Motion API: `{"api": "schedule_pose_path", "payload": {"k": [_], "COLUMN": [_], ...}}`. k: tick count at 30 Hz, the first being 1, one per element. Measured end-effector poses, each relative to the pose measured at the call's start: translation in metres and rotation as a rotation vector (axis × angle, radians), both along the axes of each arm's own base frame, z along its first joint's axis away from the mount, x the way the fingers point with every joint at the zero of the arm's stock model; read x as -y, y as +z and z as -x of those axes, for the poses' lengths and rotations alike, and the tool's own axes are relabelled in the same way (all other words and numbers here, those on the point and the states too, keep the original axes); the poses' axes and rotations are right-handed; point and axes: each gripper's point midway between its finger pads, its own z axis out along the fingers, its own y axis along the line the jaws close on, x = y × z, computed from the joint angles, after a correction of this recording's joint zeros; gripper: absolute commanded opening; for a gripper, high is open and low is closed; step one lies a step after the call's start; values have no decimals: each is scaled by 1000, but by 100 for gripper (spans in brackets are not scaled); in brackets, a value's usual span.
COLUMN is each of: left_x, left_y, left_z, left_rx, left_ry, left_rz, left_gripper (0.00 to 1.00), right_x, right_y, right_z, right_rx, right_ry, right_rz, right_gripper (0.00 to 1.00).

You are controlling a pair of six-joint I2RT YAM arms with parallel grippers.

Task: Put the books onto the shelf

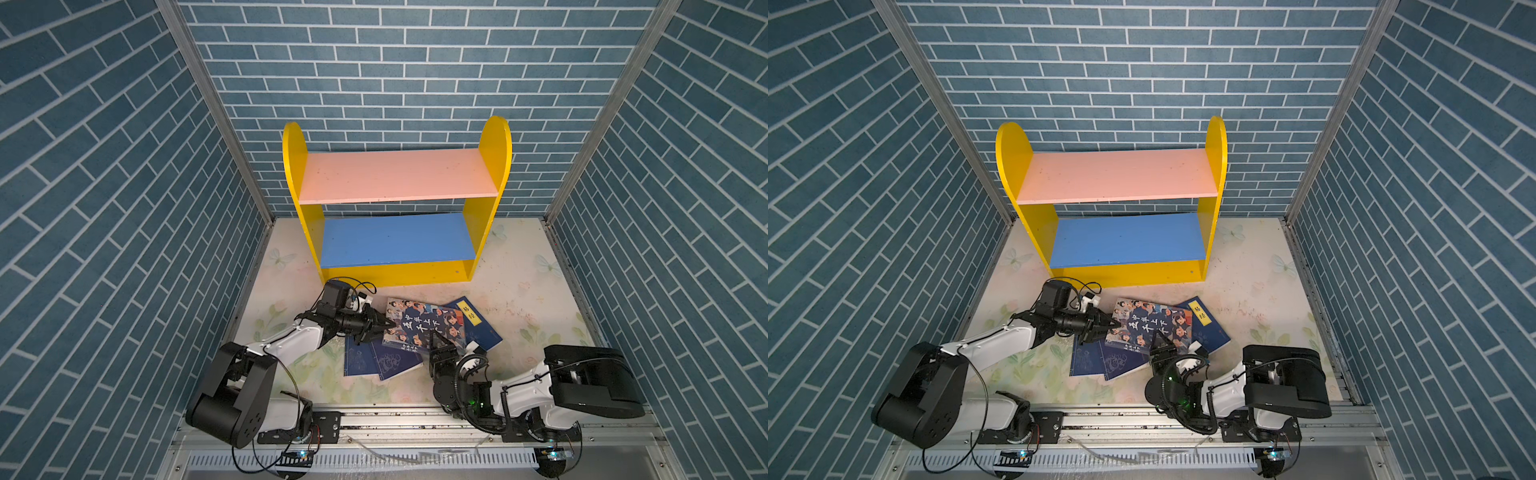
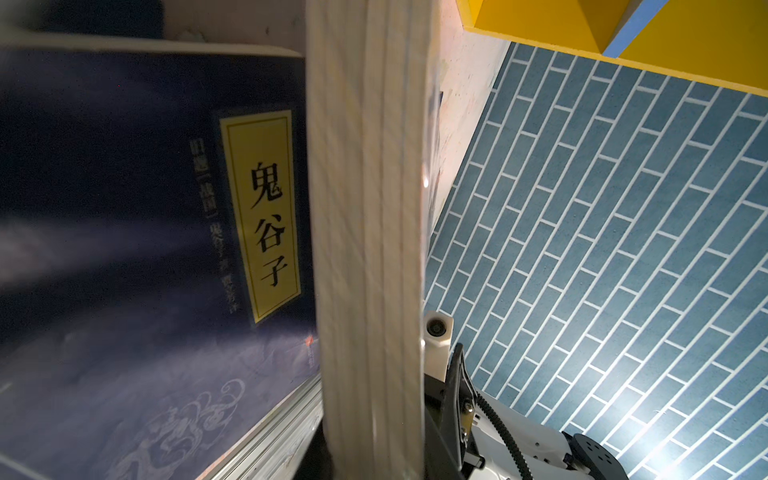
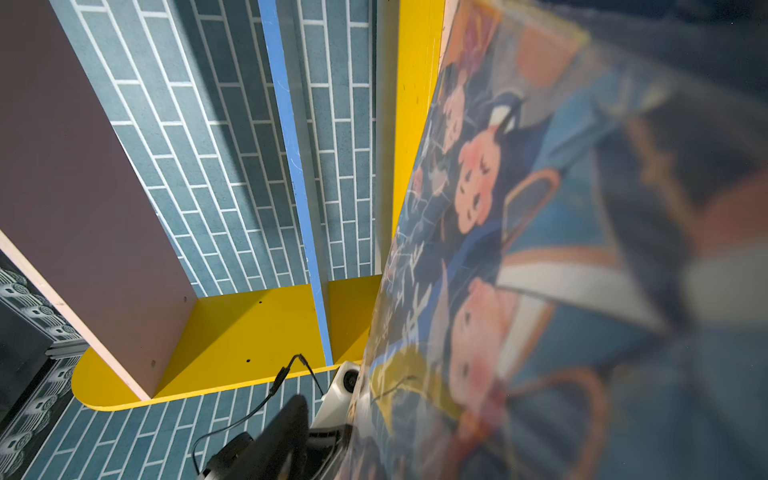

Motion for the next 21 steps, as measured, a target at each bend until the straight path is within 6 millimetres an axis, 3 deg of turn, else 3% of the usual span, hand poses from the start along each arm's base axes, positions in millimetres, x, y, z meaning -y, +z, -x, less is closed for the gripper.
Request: {"api": "schedule_pose_path", "payload": {"k": [2, 9, 15, 17, 19, 21], "left_x": [0, -3, -7, -8, -9, -10], "left_y": [0, -2, -3, -2, 0, 3], "left_z": [0, 1, -1, -1, -1, 0], "left_rx": [2, 45, 83, 94, 104, 123], "left_ry": [0, -14, -19, -22, -25, -32], "left_rz": [-3, -24, -42, -52, -61, -71], "left_gripper": [0, 0, 0, 8, 30, 43], "right_x": [1, -2, -6, -7, -8, -9], "right_y": [-3, -18, -19, -19, -17, -15], "right_z": [-3, -6, -7, -8, -8, -8], "right_rx": [0, 3, 11, 17, 22, 29], "right_ry": [-9, -12, -18, -18, -16, -12], "right_rz": [1, 9, -50, -58, -69, -70], "right_gripper": [63, 40, 27, 24, 22, 20]}}
